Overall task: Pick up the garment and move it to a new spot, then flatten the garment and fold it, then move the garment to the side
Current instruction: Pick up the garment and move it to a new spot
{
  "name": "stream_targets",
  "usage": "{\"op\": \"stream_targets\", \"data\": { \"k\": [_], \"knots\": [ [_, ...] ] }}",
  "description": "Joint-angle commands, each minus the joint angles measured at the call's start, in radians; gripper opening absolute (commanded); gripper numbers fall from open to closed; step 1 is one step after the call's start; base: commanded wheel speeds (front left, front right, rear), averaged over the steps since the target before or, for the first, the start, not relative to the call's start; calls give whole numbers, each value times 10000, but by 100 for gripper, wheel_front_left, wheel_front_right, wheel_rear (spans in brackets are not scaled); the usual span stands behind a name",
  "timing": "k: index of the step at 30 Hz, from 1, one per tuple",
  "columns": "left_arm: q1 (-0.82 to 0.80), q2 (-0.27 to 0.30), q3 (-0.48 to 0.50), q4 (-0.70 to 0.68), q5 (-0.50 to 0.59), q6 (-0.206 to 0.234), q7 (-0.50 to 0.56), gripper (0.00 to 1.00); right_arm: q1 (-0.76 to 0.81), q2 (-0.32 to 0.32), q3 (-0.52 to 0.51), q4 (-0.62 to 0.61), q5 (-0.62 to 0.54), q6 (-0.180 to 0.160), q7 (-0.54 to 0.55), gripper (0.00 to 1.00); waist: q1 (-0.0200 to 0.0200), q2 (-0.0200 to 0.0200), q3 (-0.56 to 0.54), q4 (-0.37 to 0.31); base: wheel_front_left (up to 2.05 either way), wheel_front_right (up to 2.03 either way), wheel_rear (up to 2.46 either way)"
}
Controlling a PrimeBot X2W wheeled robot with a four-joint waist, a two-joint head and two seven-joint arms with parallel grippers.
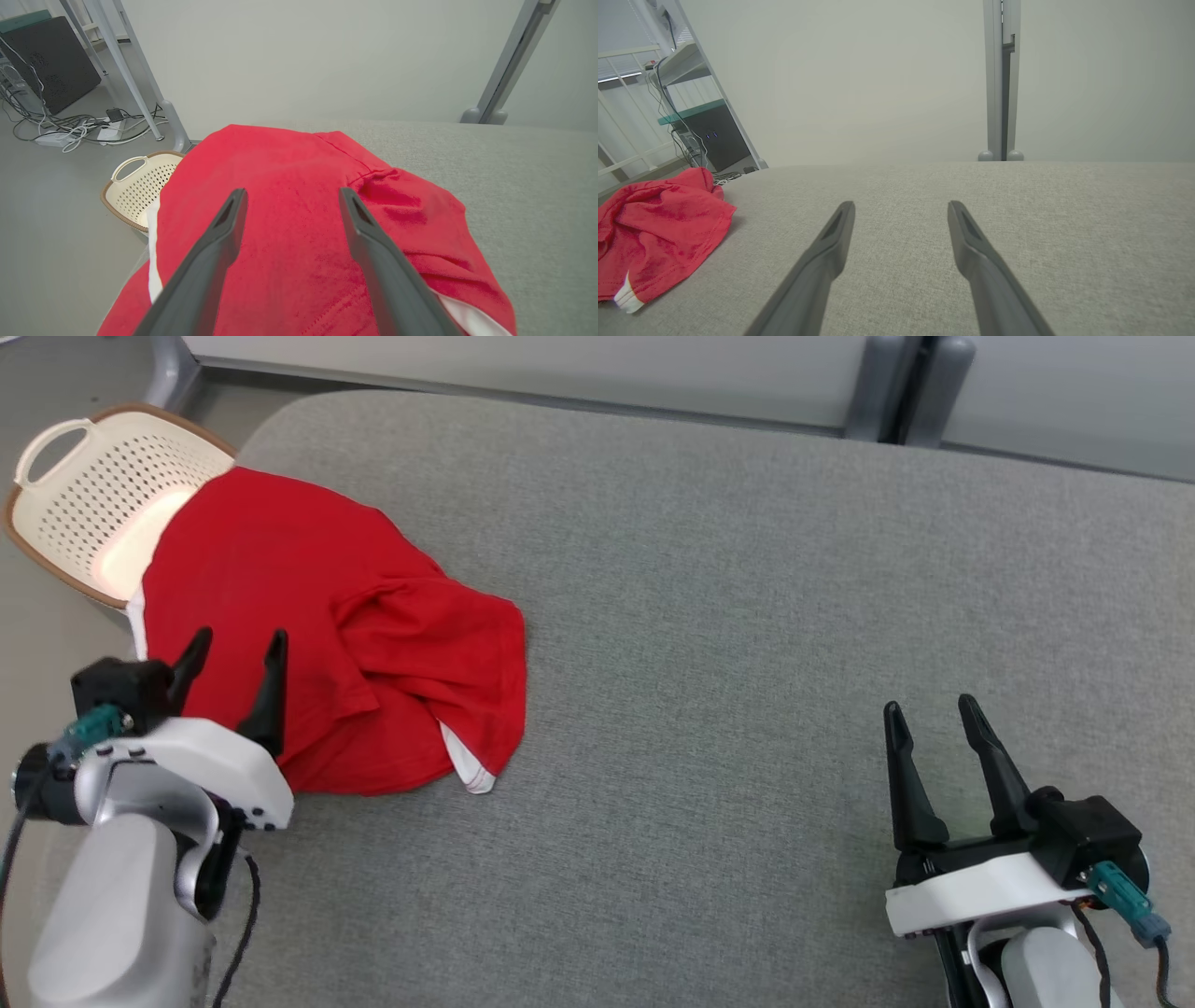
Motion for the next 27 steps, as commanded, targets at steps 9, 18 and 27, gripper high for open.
{"op": "stream_targets", "data": {
  "k": [9,18,27],
  "knots": [
    [-1820,1099,-769,980,-718,-105,1571,100,-446,-32,129,-92,-191,0,-14,100,-1,0,1030,-930,0,0,0],
    [-2614,1619,-993,2422,-542,-12,2136,32,-559,-34,227,-110,-165,0,-14,100,-1,0,1289,-1312,0,0,0],
    [-3029,1744,-961,3111,-734,-20,1458,0,-502,-32,250,-58,-44,0,-14,100,-1,0,1210,-1323,0,0,0]
  ]
}}
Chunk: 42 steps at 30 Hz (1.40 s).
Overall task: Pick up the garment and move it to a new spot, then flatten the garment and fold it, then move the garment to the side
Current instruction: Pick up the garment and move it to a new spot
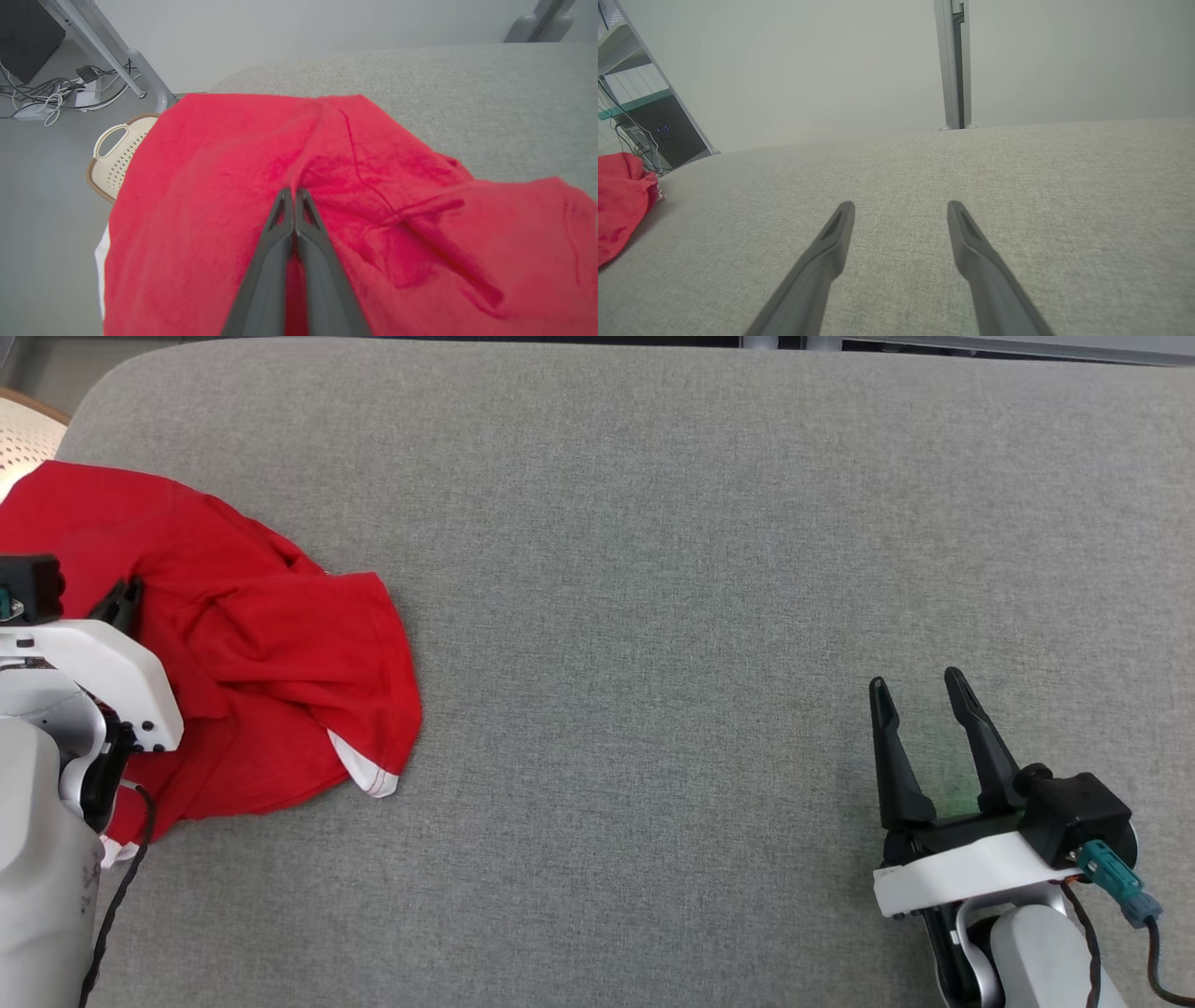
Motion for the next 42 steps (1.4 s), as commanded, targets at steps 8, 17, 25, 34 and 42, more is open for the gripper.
{"op": "stream_targets", "data": {
  "k": [8,17,25,34,42],
  "knots": [
    [-175,98,47,-641,-71,129,-1131,0,138,-30,41,144,212,0,-14,100,0,0,-716,269,0,0,0],
    [348,206,175,-2269,-168,403,-1309,0,441,-28,162,263,512,0,-14,100,0,0,-1601,530,0,0,0],
    [888,75,194,-5001,-416,610,-1022,0,645,-30,231,330,806,0,-14,100,0,0,-2296,510,0,0,0],
    [1437,-422,-121,-7732,-888,907,123,0,611,-32,61,179,976,0,-14,100,0,0,-2519,-312,0,0,0],
    [1595,-1492,-997,-8423,-1146,1273,823,0,315,-27,28,26,1151,0,-14,100,0,0,-2009,-1963,0,0,0]
  ]
}}
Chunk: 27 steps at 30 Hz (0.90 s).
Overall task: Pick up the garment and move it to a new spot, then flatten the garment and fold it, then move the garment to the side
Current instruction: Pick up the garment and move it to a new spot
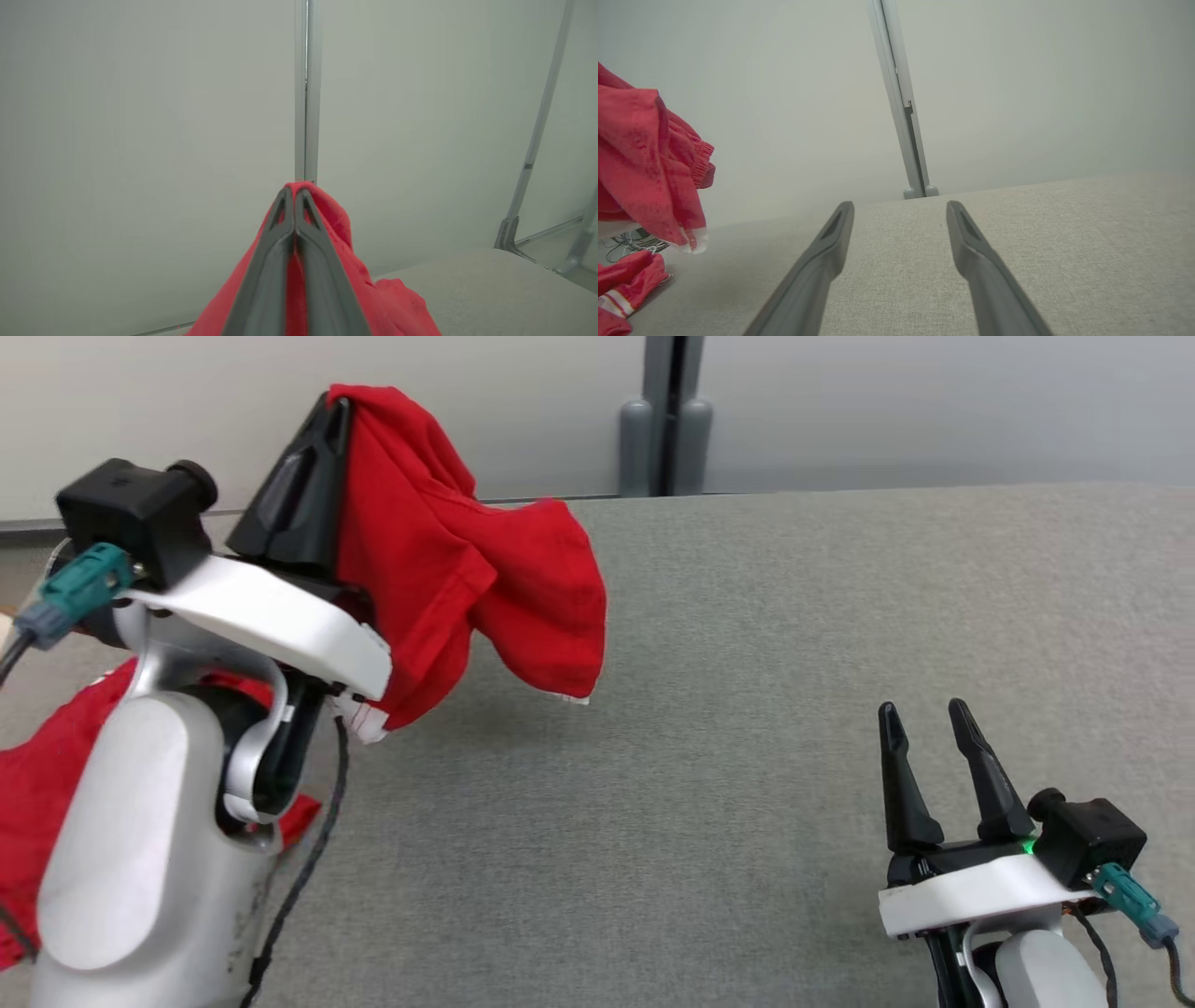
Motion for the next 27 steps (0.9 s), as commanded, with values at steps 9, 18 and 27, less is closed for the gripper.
{"op": "stream_targets", "data": {
  "k": [9,18,27],
  "knots": [
    [-380,-1127,-1045,1288,123,255,-163,0,-711,-26,162,-389,550,0,-14,100,0,-1,1547,-2758,0,0,0],
    [-1144,-1652,-1587,3412,-533,412,-1098,100,-856,-22,365,-436,960,0,-14,100,0,-1,2116,-4032,0,0,0],
    [-1800,-1680,-2057,4277,-1184,355,-2854,100,-636,-24,229,-401,687,0,-14,100,0,-1,1690,-3229,0,0,0]
  ]
}}
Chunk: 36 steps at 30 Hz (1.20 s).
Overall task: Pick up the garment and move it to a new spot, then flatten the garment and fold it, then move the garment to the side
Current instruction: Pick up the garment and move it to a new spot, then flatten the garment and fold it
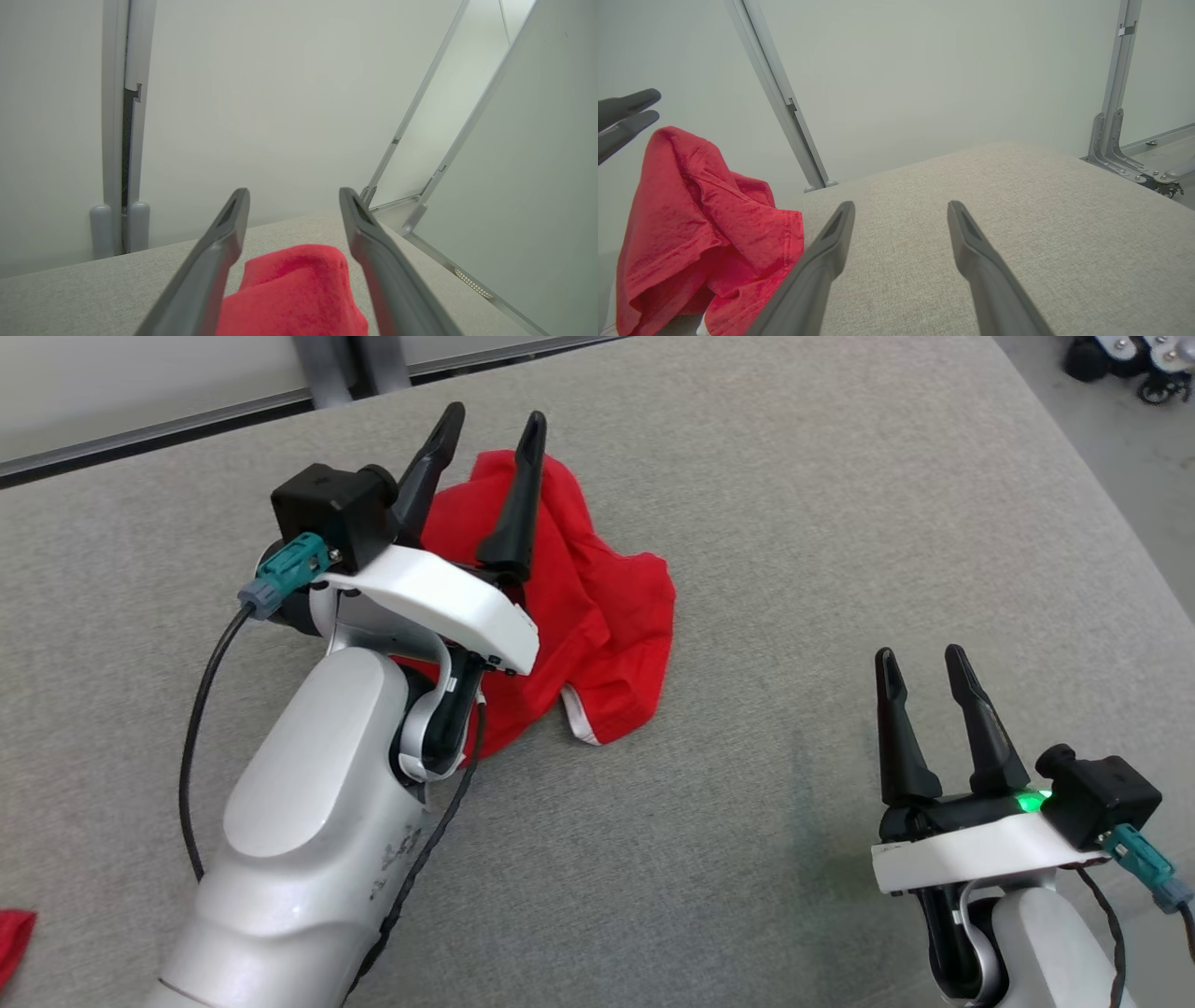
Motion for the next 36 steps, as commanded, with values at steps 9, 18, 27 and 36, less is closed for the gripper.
{"op": "stream_targets", "data": {
  "k": [9,18,27,36],
  "knots": [
    [1174,1159,525,479,88,-329,-1180,100,403,-28,-255,72,-798,0,-14,100,0,0,-1283,2622,0,0,0],
    [3405,1396,728,145,399,-557,-1531,100,895,-30,-458,155,-1300,0,-14,100,0,0,-2065,4082,0,0,0],
    [5367,506,1985,-1391,1909,-618,-1530,100,1204,-27,-375,112,-1296,0,-14,100,0,0,-2305,4177,0,0,0],
    [5336,141,2558,-1306,2441,-1104,-1534,100,1140,-22,627,260,-1145,0,-14,100,0,0,-2074,4382,0,0,0]
  ]
}}
